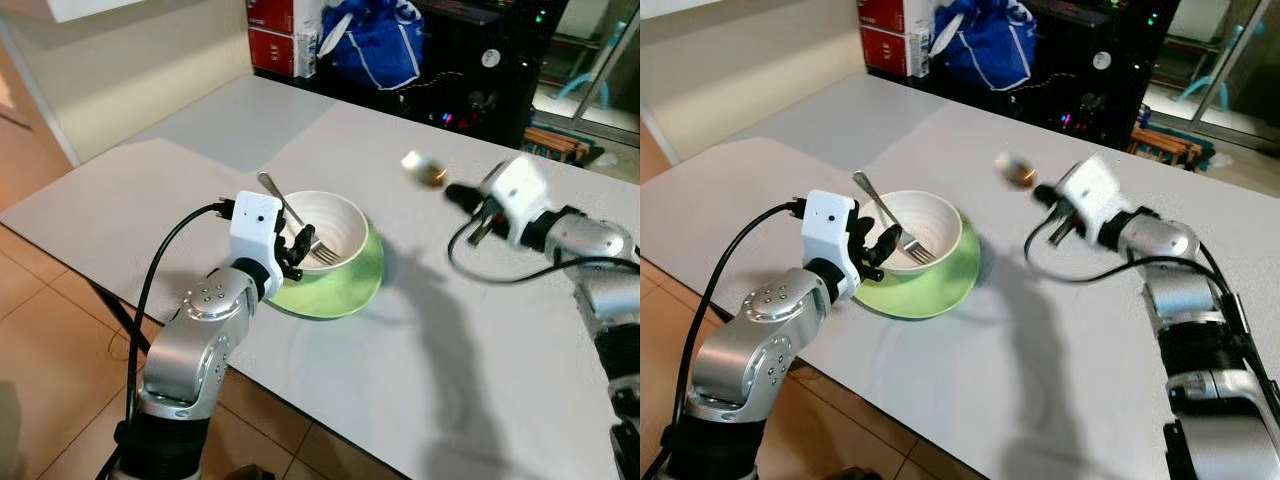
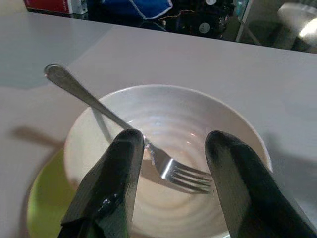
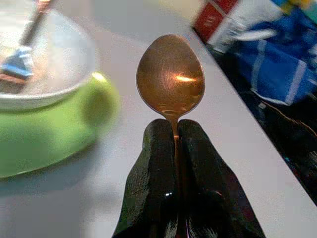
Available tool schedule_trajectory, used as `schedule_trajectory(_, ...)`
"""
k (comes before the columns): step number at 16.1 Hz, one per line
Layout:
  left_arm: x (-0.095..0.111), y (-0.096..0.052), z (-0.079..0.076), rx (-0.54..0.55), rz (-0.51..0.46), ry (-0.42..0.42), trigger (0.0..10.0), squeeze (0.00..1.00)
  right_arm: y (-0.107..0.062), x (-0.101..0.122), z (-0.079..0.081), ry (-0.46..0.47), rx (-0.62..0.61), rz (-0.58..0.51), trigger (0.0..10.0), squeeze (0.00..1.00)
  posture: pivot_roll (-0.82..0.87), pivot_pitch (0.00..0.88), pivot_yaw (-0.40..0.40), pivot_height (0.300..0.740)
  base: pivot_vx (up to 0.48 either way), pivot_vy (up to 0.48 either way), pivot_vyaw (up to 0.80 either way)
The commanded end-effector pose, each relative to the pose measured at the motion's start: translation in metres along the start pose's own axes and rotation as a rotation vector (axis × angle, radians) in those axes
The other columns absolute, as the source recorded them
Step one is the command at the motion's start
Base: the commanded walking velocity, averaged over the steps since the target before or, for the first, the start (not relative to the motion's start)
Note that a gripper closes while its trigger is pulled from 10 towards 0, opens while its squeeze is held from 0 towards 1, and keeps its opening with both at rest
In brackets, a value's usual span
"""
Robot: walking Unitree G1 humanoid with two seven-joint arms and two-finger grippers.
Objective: Setting the table
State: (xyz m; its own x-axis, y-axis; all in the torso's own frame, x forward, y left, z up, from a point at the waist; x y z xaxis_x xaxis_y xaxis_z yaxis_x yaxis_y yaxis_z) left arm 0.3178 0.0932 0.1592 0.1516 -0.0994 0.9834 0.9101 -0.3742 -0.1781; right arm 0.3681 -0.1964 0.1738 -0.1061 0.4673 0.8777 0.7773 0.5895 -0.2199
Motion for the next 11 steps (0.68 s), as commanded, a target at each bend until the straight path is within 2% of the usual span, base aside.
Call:
schedule_trajectory(1,0.005,0.002,-0.001,-0.005,-0.011,0.013,10.0,0.0,0.001,0.012,0.006,-0.083,0.059,-0.026,0.0,0.0,-0.03,0.0,-0.007,0.74,0.0,0.0,0.0)
schedule_trajectory(4,0.006,0.003,-0.001,-0.009,-0.014,0.012,10.0,0.0,0.006,0.034,0.026,-0.122,0.164,-0.1,0.0,0.0,-0.03,0.0,-0.009,0.74,0.0,0.0,0.0)
schedule_trajectory(7,0.005,0.003,-0.002,-0.011,-0.014,0.011,10.0,0.0,0.001,0.059,0.046,-0.177,0.28,-0.171,0.0,0.0,-0.04,0.0,-0.014,0.74,0.0,0.0,0.0)
schedule_trajectory(9,0.006,0.004,-0.003,-0.011,-0.015,0.01,10.0,0.0,-0.001,0.06,0.054,-0.184,0.311,-0.172,0.0,0.0,-0.04,0.0,-0.017,0.74,0.0,0.0,0.0)
schedule_trajectory(11,0.006,0.005,-0.004,-0.013,-0.019,0.007,10.0,0.0,0.006,0.052,0.068,-0.18,0.332,-0.159,0.0,0.0,-0.04,0.0,-0.018,0.74,0.0,0.0,0.0)
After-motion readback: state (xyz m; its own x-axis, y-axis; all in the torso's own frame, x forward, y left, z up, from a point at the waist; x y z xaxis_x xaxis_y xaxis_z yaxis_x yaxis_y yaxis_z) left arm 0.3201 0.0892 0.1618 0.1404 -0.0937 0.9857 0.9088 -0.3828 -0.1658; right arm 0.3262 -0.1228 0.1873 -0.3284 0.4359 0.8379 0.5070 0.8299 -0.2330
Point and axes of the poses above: a point about 5 cm out from each wrist's last joint towards the gripper, its own y axis pointing out of the wrist towards the gripper, its own x axis along the axis of the wrist's last joint, z = x × y, the point moved 3 cm from there along y, pointing out of the wrist towards the gripper, and after that the axes turned 4 degrees about y, right-handed, at the moved point
